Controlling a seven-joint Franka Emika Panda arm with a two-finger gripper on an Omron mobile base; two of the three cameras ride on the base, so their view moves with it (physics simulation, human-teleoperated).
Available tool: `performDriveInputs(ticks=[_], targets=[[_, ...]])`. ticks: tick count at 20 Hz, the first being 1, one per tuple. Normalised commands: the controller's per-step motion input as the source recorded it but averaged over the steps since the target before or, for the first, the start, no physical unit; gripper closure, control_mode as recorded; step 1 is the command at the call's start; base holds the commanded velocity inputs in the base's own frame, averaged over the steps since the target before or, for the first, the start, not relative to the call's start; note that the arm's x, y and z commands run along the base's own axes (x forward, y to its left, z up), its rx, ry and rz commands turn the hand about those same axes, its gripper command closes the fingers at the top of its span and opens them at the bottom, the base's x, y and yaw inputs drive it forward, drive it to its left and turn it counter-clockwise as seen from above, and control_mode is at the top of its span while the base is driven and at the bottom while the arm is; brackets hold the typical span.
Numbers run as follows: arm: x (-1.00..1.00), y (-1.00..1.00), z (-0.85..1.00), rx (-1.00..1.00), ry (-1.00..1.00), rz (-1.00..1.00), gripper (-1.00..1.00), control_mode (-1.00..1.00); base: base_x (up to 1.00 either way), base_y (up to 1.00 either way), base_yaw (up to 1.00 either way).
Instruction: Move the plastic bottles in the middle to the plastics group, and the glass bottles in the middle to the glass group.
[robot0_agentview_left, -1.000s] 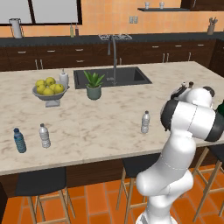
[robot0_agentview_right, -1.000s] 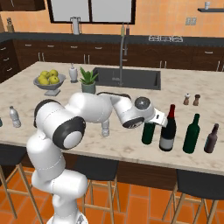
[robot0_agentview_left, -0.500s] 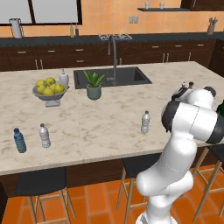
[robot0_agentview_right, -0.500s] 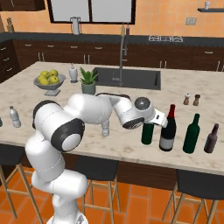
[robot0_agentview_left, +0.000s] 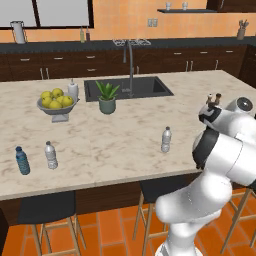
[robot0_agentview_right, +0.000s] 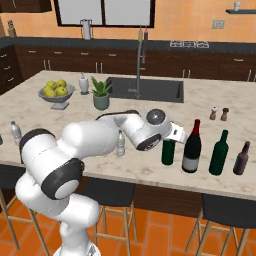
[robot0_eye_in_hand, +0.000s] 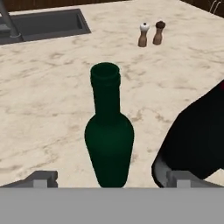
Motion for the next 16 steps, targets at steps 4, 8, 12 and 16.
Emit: performDriveInputs(ticks=[4, 8, 12, 16], targets=[[-0.18, 0.63, 0.67, 0.00, 0.00, 0.04, -1.00, -1.00, 0.00, 0.00, 0.00], [-0.08, 0.77, 0.68, 0.03, 0.10, 0.04, -1.00, -1.00, 0.00, 0.00, 0.00], [-0.28, 0.98, 0.38, 0.00, 0.20, 0.06, -1.00, -1.00, 0.00, 0.00, 0.00], [-0.56, 0.92, 0.02, 0.00, 0.28, 0.13, -1.00, -1.00, 0.00, 0.00, 0.00]])
